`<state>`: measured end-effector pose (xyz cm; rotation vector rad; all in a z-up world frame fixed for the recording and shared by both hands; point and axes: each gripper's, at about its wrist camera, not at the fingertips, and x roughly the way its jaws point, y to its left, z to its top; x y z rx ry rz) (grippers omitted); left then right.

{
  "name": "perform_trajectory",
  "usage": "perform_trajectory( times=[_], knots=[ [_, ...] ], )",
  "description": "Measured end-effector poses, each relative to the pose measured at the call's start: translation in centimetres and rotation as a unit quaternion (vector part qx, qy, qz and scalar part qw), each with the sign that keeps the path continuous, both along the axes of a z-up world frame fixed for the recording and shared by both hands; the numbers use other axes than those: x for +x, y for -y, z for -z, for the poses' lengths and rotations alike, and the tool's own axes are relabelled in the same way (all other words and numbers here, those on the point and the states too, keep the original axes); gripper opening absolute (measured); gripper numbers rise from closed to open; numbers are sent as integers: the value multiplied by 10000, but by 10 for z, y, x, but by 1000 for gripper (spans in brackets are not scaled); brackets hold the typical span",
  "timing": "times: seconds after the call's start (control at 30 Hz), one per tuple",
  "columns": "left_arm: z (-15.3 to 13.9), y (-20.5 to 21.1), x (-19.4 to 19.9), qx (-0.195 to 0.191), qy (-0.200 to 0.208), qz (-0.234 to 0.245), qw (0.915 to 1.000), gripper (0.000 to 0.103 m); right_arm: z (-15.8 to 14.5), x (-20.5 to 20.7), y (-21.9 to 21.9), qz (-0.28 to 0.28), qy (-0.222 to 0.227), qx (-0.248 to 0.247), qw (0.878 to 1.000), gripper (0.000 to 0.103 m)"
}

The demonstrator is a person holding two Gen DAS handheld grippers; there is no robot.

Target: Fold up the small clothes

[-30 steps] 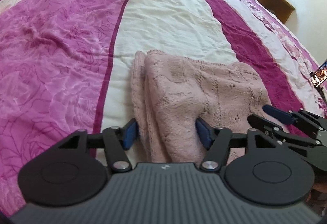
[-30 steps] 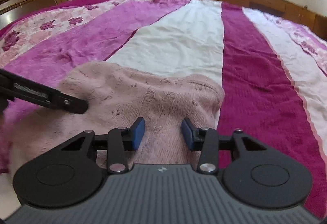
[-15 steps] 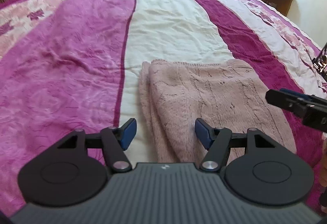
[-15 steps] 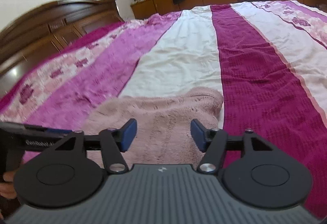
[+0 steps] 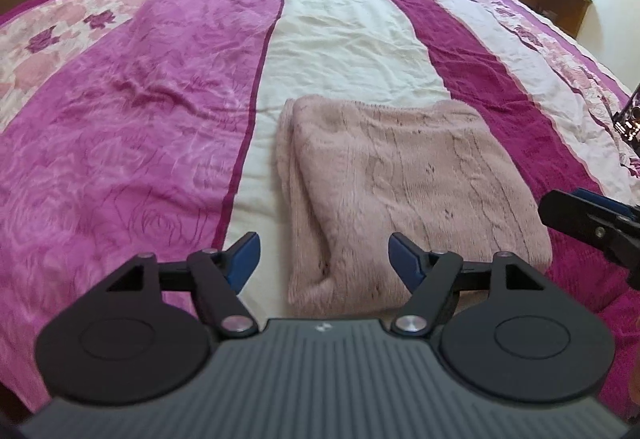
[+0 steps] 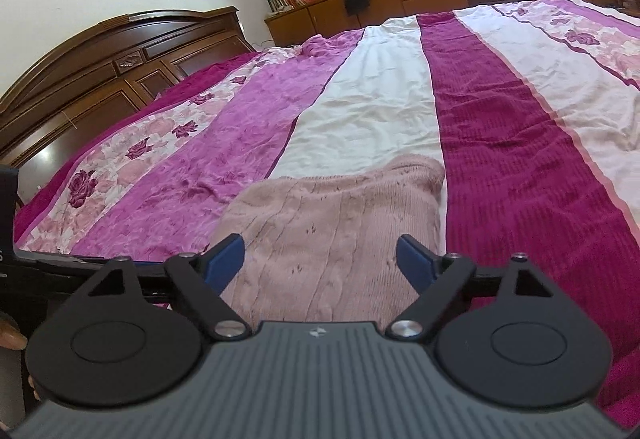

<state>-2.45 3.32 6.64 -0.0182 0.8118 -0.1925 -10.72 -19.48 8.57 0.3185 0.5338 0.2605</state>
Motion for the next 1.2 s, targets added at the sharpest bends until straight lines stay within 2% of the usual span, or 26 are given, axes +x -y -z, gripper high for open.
perform_trajectory(
  times=[0.17, 0.43, 0.8, 1.2],
  knots=[
    [11, 2, -13, -2, -160, -94, 9998, 75, 8, -16, 0, 42, -103, 15, 9999, 93],
    [28, 13, -28, 244, -311, -87, 9992, 76, 28, -27, -5, 143, -371, -149, 9991, 96],
    [46, 19, -28, 452, -562, -131, 9973, 76, 58, -19, -10, 150, -891, -183, 9957, 96],
    [53, 25, -27, 542, -614, -84, 9966, 76, 68, -14, -7, 184, -1078, -116, 9939, 96]
  ],
)
